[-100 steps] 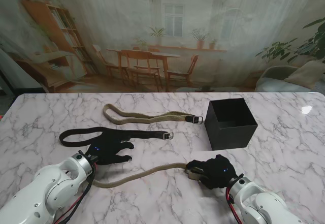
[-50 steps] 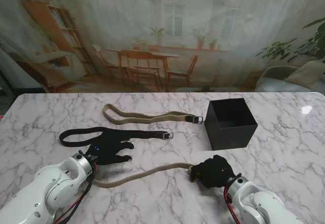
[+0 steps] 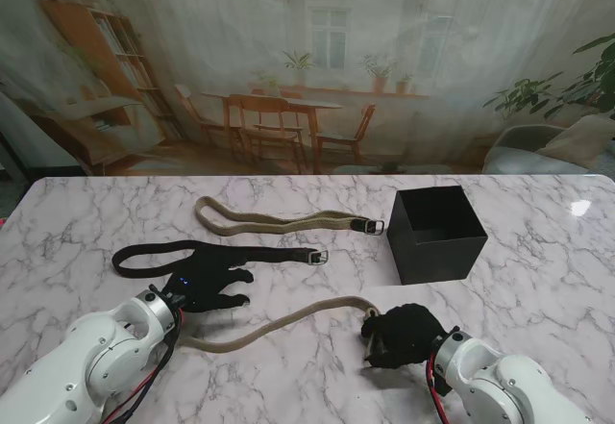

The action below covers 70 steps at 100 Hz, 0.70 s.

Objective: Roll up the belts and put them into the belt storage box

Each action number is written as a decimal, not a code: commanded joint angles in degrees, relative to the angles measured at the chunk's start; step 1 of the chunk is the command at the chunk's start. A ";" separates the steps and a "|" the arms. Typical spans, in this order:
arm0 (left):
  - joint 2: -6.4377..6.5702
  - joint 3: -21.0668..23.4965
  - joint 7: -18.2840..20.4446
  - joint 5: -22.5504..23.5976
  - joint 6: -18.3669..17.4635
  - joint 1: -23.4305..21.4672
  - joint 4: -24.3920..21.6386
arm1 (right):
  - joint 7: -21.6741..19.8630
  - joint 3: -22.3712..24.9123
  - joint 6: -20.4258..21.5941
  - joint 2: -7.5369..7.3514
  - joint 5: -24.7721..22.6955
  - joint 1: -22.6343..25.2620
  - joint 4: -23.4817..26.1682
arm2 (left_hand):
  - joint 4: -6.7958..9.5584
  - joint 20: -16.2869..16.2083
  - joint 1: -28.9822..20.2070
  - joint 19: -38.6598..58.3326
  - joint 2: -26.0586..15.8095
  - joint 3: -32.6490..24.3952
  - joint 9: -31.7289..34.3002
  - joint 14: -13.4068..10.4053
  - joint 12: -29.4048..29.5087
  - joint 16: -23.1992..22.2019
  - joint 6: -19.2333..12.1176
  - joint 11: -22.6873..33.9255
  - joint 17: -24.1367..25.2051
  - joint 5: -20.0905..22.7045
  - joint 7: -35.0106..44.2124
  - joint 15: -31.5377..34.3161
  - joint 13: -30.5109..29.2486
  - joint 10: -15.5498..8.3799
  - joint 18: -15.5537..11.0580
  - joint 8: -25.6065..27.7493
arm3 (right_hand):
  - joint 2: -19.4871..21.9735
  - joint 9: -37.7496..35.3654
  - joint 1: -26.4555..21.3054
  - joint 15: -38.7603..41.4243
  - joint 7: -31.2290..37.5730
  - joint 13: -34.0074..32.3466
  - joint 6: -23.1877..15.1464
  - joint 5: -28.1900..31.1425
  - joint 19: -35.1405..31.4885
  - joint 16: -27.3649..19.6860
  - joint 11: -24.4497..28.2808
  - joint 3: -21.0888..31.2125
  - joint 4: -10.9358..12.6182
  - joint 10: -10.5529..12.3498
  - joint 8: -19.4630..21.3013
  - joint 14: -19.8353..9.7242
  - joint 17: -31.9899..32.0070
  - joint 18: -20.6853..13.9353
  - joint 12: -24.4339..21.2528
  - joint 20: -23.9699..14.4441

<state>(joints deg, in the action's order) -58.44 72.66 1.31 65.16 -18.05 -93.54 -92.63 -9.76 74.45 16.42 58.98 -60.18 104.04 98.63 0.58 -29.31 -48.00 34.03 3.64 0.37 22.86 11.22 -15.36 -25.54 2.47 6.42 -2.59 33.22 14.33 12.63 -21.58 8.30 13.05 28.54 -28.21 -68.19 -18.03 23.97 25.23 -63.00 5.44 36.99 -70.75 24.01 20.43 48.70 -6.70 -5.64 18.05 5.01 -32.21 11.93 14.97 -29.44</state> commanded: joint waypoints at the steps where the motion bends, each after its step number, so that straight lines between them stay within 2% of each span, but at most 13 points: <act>1: -0.04 -0.16 0.81 -0.15 -0.14 0.09 0.20 | -2.52 0.65 1.04 -0.88 -0.54 1.00 1.86 | -1.12 0.63 -2.11 -0.62 -2.25 0.88 -2.09 0.73 -0.64 -0.98 1.07 -1.15 0.94 1.05 0.67 -0.43 -0.20 1.07 1.51 0.08 | -1.54 4.89 0.12 -6.61 0.34 2.94 7.23 -2.52 1.66 -3.71 -4.04 0.28 1.79 4.06 1.59 -3.09 1.32 -2.30 -1.94 1.36; 12: -0.04 -0.10 0.73 -0.13 -0.14 0.07 0.23 | -9.10 1.70 2.11 -1.52 0.84 1.41 4.03 | -1.12 0.64 -2.12 -0.65 -2.19 0.88 -2.07 0.78 -0.64 -0.98 1.20 -1.15 0.98 1.11 0.68 -0.43 -0.21 1.09 1.56 0.08 | -5.36 10.44 -4.34 -9.57 -2.72 7.34 7.70 -7.55 4.72 -6.34 -5.67 6.63 3.73 4.15 2.15 -4.27 3.73 -3.54 -4.35 3.04; 17: -0.04 -0.09 0.73 -0.11 -0.14 0.07 0.24 | -11.07 1.94 2.40 -1.77 0.62 1.47 4.69 | -1.11 0.63 -2.22 -0.64 -2.17 0.85 -2.03 0.77 -0.64 -0.99 1.17 -1.13 0.93 1.15 0.69 -0.42 -0.22 1.12 1.58 0.09 | -7.61 12.38 -7.41 -10.09 -3.89 8.95 6.95 -9.07 5.62 -6.99 -6.20 13.17 5.49 4.26 2.79 -4.56 4.68 -4.00 -4.81 3.42; 24: -0.03 -0.10 0.76 -0.08 -0.15 0.07 0.25 | -11.56 1.99 2.89 -1.95 -1.65 1.40 4.90 | -1.12 0.63 -2.15 -0.63 -2.21 0.90 -2.09 0.77 -0.64 -0.99 1.12 -1.15 0.93 1.10 0.66 -0.43 -0.21 1.10 1.53 0.08 | -9.09 13.23 -11.93 -9.67 -4.56 9.38 4.99 -10.13 6.05 -6.81 -5.21 21.78 8.35 5.25 3.87 -5.23 4.79 -5.09 -4.37 3.53; 30: -0.02 -0.14 0.80 -0.09 -0.16 0.12 0.28 | -9.94 1.58 2.73 -1.90 -4.30 1.23 4.32 | -1.12 0.63 -2.23 -0.63 -2.19 0.88 -2.06 0.75 -0.64 -0.99 1.10 -1.14 0.93 1.12 0.68 -0.43 -0.20 1.10 1.55 0.08 | -9.58 11.83 -15.56 -7.22 -2.79 7.69 1.63 -8.34 4.99 -5.02 -1.92 23.29 8.56 6.03 5.61 -4.72 4.05 -4.97 -2.76 2.86; 33: -0.02 -0.16 0.82 -0.09 -0.16 0.14 0.29 | -8.73 1.30 2.53 -1.83 -5.63 1.11 3.89 | -1.12 0.63 -2.18 -0.64 -2.21 0.91 -2.08 0.75 -0.64 -0.99 1.21 -1.15 0.96 1.12 0.68 -0.43 -0.21 1.11 1.61 0.08 | -9.15 10.55 -16.13 -5.61 -0.85 6.46 -0.49 -5.79 4.19 -3.67 0.21 22.29 7.49 6.17 6.73 -4.11 3.60 -4.07 -1.49 2.20; 38: -0.02 -0.19 0.83 -0.09 -0.16 0.17 0.32 | -5.43 0.73 1.82 -1.69 -7.53 0.98 2.99 | -1.12 0.63 -2.16 -0.64 -2.22 0.91 -2.14 0.77 -0.63 -0.99 1.01 -1.17 0.98 1.10 0.68 -0.44 -0.18 1.09 1.59 0.08 | -10.47 7.54 -17.39 -2.69 4.71 4.66 -6.03 0.58 3.42 -0.71 2.54 19.12 2.71 5.62 9.34 -2.41 3.65 -1.06 2.61 0.86; 40: -0.02 -0.21 0.84 -0.10 -0.16 0.18 0.33 | -4.34 0.53 1.47 -1.64 -8.10 0.93 2.65 | -1.12 0.63 -2.17 -0.65 -2.17 0.91 -2.12 0.76 -0.63 -0.99 1.13 -1.16 0.99 1.09 0.67 -0.43 -0.19 1.09 1.58 0.08 | -10.44 5.71 -17.90 -1.50 10.98 3.83 -9.86 2.81 3.21 1.21 2.29 16.95 1.15 5.79 6.64 -1.93 3.55 0.04 5.29 -0.08; 44: -0.01 -0.24 0.84 -0.10 -0.16 0.21 0.35 | -1.87 0.05 0.43 -1.50 -8.78 0.87 1.87 | -1.11 0.63 -2.18 -0.63 -2.20 0.90 -2.09 0.78 -0.64 -0.98 1.14 -1.15 0.96 1.15 0.70 -0.44 -0.18 1.07 1.51 0.09 | -10.05 4.22 -18.41 -0.23 23.65 3.06 -15.36 4.56 2.89 3.18 3.32 11.14 -2.18 5.43 0.16 -1.02 3.58 2.04 7.46 -1.05; 48: -0.01 -0.26 0.84 -0.10 -0.16 0.23 0.37 | -0.49 -0.37 -0.40 -1.38 -8.85 0.77 1.26 | -1.13 0.63 -2.12 -0.64 -2.19 0.93 -2.11 0.76 -0.64 -0.99 1.12 -1.15 0.96 1.10 0.68 -0.43 -0.19 1.12 1.53 0.08 | -8.83 5.33 -18.79 -0.03 28.89 3.52 -18.85 10.01 2.64 3.84 3.75 8.55 -3.91 4.33 -1.63 -0.14 4.32 3.84 8.52 -1.57; 55: -0.01 -0.30 0.85 -0.13 -0.14 0.26 0.40 | 0.85 -0.67 -1.47 -1.26 -9.06 0.88 0.81 | -1.13 0.63 -2.10 -0.65 -2.20 0.93 -2.16 0.82 -0.63 -0.98 1.13 -1.17 1.00 1.12 0.69 -0.45 -0.14 1.13 1.56 0.08 | -7.44 8.49 -18.01 -0.34 29.67 5.24 -21.16 12.13 2.17 4.16 2.87 7.12 -4.57 3.21 -2.42 0.33 5.27 4.85 8.54 -2.19; 70: 0.00 -0.40 0.85 -0.13 -0.19 0.36 0.50 | 3.20 -1.24 -2.46 -1.11 -9.42 0.94 0.05 | -1.11 0.65 -2.21 -0.67 -2.21 0.87 -2.16 0.75 -0.64 -0.99 1.11 -1.15 1.02 1.08 0.68 -0.42 -0.18 1.06 1.50 0.08 | -8.61 21.73 -15.33 -1.01 30.32 13.57 -23.37 13.99 2.03 4.88 0.04 6.60 -4.97 -0.76 -2.66 0.76 8.37 6.67 6.98 -3.79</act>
<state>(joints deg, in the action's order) -58.43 72.51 1.30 65.15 -18.10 -93.31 -92.32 -6.94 73.68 14.22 57.75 -69.25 104.51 99.57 0.58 -29.31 -48.01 34.03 3.64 0.37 22.86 11.23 -15.37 -25.54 2.51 6.42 -2.58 33.22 14.33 12.63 -21.58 8.31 13.05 28.54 -37.65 -53.22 -34.80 21.31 42.66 -52.78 -13.93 40.59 -67.93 28.10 24.47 57.12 -11.20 -7.18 14.38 4.76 -25.30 16.38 22.96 -32.08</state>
